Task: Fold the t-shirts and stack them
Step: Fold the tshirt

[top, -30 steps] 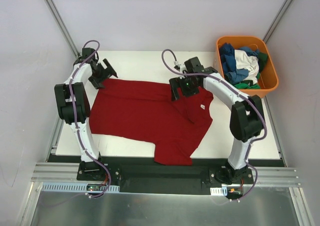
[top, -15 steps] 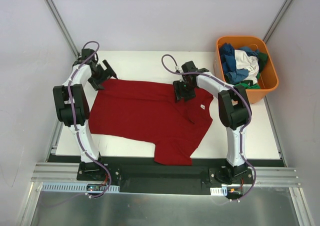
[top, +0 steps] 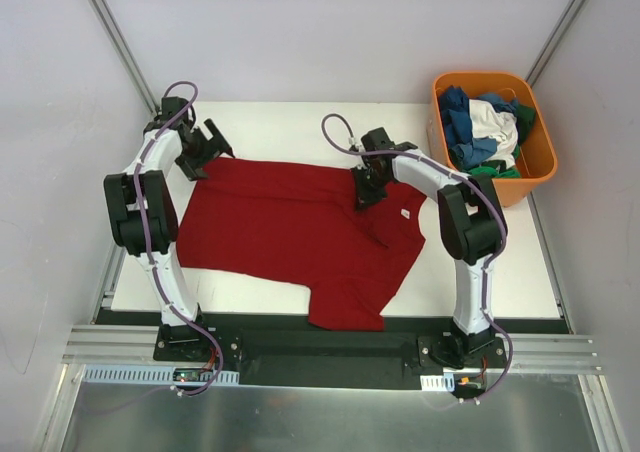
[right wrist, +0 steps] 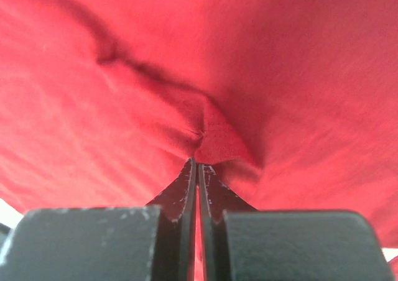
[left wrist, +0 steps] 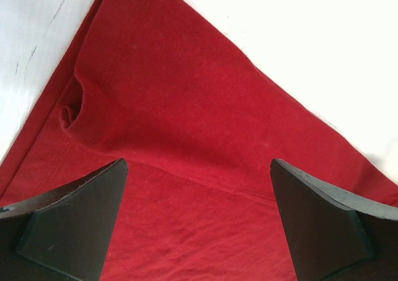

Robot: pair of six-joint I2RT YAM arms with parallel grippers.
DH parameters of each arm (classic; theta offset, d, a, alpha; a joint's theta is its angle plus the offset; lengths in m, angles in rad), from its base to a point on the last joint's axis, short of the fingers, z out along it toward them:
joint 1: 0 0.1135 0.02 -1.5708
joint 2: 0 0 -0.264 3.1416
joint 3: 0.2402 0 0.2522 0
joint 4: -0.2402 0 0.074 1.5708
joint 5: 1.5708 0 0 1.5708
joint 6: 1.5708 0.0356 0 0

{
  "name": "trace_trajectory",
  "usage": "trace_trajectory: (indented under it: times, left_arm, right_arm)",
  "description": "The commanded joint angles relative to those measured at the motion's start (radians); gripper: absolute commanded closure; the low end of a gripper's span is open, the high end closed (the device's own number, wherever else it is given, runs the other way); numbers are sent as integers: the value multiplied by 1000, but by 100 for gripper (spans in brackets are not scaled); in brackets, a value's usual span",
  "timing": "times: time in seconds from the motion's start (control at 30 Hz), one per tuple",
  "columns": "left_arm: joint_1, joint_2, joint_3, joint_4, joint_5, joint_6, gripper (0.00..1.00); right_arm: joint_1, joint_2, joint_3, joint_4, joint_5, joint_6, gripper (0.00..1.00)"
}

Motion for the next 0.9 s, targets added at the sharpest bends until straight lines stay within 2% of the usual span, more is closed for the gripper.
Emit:
trace_trajectory:
  times: [0.0,0.13,0.27,0.43,0.47,0.53,0.57,0.63,0.67,0.73,0.87]
  left_arm:
    - [8,-80,-15,-9,-27,15,1]
    - [6,-87,-32,-9,-31,12,1]
    - [6,-95,-46,-9,-31,15,1]
    - [8,-107,-55,-9,-33,15,1]
    - [6,-110,-57,-9,-33,15,1]
    - [8,-115,-58,-9,-33,13,1]
    - [8,-117,-60,-9,-35,13,1]
    - [6,-118,-58,-9,-35,13,1]
    - [5,-120,-55,-11,-32,13,1]
    - [5,-124,-55,-9,-27,12,1]
    - [-8,-126,-52,-9,-21,13,1]
  right_arm:
    - [66,-121,-43,15,-36,55,99]
    - [134,-137,-77,37,16,151,98]
    - [212,-141,-102,42,140,254,95]
    - [287,-167,-105,29,114,273,89]
    - [307,-175,-106,11,93,268,78]
    - [333,-210,-118,-1,77,241,65]
    - [341,-221,-128,-18,66,219,45]
    - [350,-256,-134,-43,16,150,17]
    - [356,-272,-141,-55,-7,136,10]
    - [353,-333,-183,-64,-30,101,2]
    - [352,-448,-227,-64,-61,44,3]
